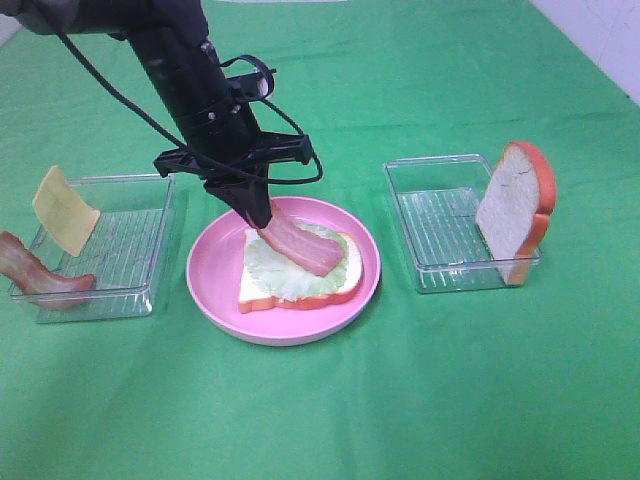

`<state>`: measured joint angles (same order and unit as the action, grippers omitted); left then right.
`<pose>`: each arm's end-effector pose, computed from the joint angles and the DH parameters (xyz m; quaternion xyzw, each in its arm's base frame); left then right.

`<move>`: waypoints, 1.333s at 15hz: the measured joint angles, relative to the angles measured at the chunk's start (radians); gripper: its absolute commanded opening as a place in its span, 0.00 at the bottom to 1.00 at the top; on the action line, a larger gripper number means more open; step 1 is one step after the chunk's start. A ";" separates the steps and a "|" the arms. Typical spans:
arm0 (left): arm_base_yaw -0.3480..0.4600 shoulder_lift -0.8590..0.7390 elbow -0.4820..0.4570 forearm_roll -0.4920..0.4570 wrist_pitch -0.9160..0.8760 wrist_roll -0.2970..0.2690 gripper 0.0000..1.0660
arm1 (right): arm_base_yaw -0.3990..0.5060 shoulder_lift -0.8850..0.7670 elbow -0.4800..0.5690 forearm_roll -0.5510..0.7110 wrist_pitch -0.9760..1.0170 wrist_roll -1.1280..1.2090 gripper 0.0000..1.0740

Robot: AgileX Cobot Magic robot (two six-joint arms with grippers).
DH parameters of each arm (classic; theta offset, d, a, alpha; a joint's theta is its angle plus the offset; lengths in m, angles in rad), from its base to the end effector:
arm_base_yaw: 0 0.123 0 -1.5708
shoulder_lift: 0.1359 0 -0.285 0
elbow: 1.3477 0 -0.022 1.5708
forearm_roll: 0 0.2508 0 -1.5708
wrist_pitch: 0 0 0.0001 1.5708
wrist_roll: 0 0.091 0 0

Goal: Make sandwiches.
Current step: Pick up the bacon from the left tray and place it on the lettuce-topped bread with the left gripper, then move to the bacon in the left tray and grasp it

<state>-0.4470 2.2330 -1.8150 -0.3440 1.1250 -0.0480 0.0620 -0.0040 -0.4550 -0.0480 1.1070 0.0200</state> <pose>0.4031 -0.2240 0.1754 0.1314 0.9769 -0.1675 0.0161 -0.0024 -0.0041 0.2612 -0.0174 0.8748 -0.0041 0.4842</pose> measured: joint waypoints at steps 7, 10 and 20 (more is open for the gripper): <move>0.000 -0.001 0.000 0.015 0.018 -0.014 0.96 | 0.000 0.000 0.000 0.000 0.000 0.000 0.92; -0.001 -0.012 -0.028 0.028 0.054 -0.013 0.96 | 0.000 0.000 0.000 0.000 0.000 0.000 0.92; 0.089 -0.389 0.186 0.205 0.087 -0.092 0.95 | 0.000 0.000 0.000 0.000 0.000 0.000 0.92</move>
<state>-0.3580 1.8440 -1.6290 -0.1390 1.2120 -0.1400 0.0620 -0.0040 -0.4550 -0.0480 1.1070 0.0200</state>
